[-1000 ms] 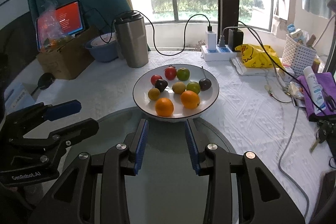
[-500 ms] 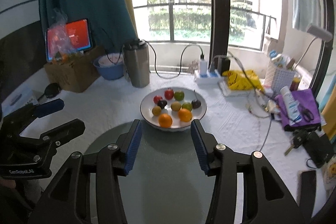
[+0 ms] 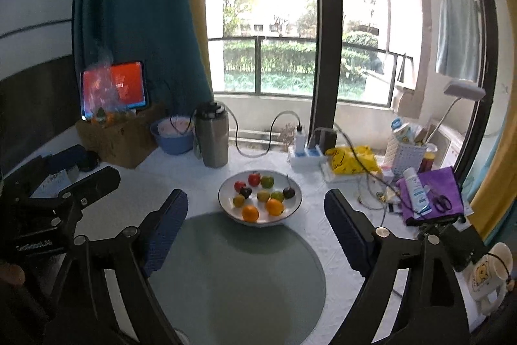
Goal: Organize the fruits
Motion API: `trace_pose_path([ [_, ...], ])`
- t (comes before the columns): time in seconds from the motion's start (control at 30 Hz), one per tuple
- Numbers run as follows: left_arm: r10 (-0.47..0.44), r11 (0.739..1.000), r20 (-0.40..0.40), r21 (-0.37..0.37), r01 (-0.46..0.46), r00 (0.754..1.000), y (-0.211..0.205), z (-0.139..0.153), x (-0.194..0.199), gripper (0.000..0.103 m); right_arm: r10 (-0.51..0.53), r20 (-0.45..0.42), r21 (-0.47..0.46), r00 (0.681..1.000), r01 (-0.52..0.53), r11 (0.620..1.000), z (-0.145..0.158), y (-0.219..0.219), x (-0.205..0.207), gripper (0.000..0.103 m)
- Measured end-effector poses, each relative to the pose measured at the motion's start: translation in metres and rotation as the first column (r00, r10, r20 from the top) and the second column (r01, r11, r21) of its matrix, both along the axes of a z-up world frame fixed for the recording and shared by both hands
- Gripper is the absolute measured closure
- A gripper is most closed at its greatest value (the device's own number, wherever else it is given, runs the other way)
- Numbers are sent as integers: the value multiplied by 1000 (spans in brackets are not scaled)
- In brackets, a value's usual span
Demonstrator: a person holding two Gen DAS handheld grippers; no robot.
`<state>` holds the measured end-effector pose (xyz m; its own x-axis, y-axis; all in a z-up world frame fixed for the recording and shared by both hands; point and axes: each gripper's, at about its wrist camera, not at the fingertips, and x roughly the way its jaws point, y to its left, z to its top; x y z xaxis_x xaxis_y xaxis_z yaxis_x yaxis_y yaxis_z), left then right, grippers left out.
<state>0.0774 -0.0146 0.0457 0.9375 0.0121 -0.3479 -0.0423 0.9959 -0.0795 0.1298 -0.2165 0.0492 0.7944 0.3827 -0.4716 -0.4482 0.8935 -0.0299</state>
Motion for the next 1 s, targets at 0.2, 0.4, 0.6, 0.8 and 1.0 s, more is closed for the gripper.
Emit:
trace_pose_path([
  [0.2, 61, 998, 54, 23, -62, 997, -4, 23, -15, 9, -20, 59, 6, 998, 20, 1000, 28, -10, -17, 14],
  [0.4, 127, 983, 83, 120, -137, 988, -17, 39, -27, 8, -39, 122, 30, 992, 35, 999, 52, -21, -37, 14],
  [0.6, 102, 988, 74, 107, -109, 992, -17, 43, -34, 8, -66, 148, 42, 987, 61, 997, 61, -30, -48, 13],
  [0.8, 97, 991, 77, 83, -103, 992, -13, 46, -41, 8, -85, 144, 50, 986, 79, 996, 61, -35, -49, 13],
  [1.0, 126, 991, 101, 35, -130, 987, -2, 51, -47, 8, -93, 138, 43, 986, 88, 995, 59, -34, -47, 13],
])
